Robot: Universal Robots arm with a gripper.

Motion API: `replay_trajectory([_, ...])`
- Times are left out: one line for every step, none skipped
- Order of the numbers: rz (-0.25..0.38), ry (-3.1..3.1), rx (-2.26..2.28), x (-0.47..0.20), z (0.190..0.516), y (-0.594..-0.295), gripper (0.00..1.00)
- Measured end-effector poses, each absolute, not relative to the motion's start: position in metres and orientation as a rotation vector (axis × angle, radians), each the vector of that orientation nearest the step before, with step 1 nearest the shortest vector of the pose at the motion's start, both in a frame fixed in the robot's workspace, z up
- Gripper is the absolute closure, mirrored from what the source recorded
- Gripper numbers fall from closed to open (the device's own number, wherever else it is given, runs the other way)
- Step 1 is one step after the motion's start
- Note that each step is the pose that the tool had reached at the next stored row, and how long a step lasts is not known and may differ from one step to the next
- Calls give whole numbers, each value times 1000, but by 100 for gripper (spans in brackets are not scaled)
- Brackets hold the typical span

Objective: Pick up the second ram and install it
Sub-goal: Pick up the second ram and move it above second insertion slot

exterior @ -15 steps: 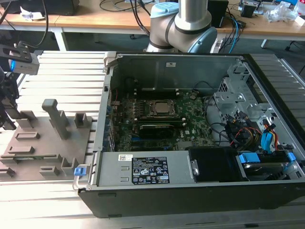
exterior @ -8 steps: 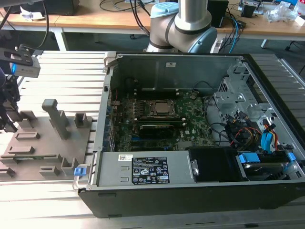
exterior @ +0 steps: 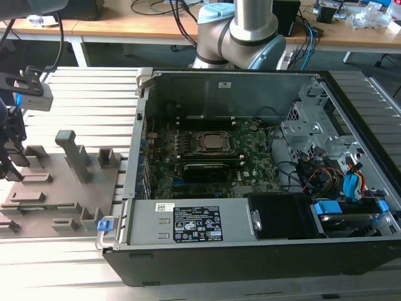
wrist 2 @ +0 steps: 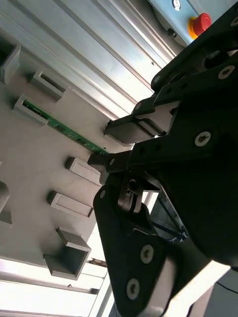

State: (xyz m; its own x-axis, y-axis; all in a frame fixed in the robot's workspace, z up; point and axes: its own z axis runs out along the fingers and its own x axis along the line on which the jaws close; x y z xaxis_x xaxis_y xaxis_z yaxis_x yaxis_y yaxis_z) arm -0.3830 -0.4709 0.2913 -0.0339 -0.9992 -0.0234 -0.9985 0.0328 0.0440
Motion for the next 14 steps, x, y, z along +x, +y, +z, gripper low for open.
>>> replay_trajectory([-75, -2247, 2174, -383, 290, -472, 64])
replay_trajectory([-75, -2247, 2174, -383, 290, -473, 64])
replay_trajectory([-75, -2247, 2174, -383, 289, -475, 64])
replay_trajectory([-75, -2247, 2174, -382, 286, -478, 64])
replay_trajectory([-75, -2247, 2175, -382, 283, -483, 64])
replay_trajectory([-75, -2247, 2175, -382, 281, -486, 64])
replay_trajectory([-75, -2247, 2175, -382, 280, -486, 64])
replay_trajectory([-75, -2247, 2175, -382, 280, -486, 64])
replay_trajectory([-75, -2247, 2175, -382, 278, -487, 64])
replay_trajectory([-75, -2246, 2175, -382, 277, -487, 64])
replay_trajectory([-75, -2247, 2175, -382, 277, -487, 64])
replay_trajectory([-75, -2247, 2175, -382, 276, -487, 64])
replay_trajectory([-75, -2246, 2175, -382, 276, -487, 64])
replay_trajectory([-75, -2246, 2175, -382, 275, -487, 64])
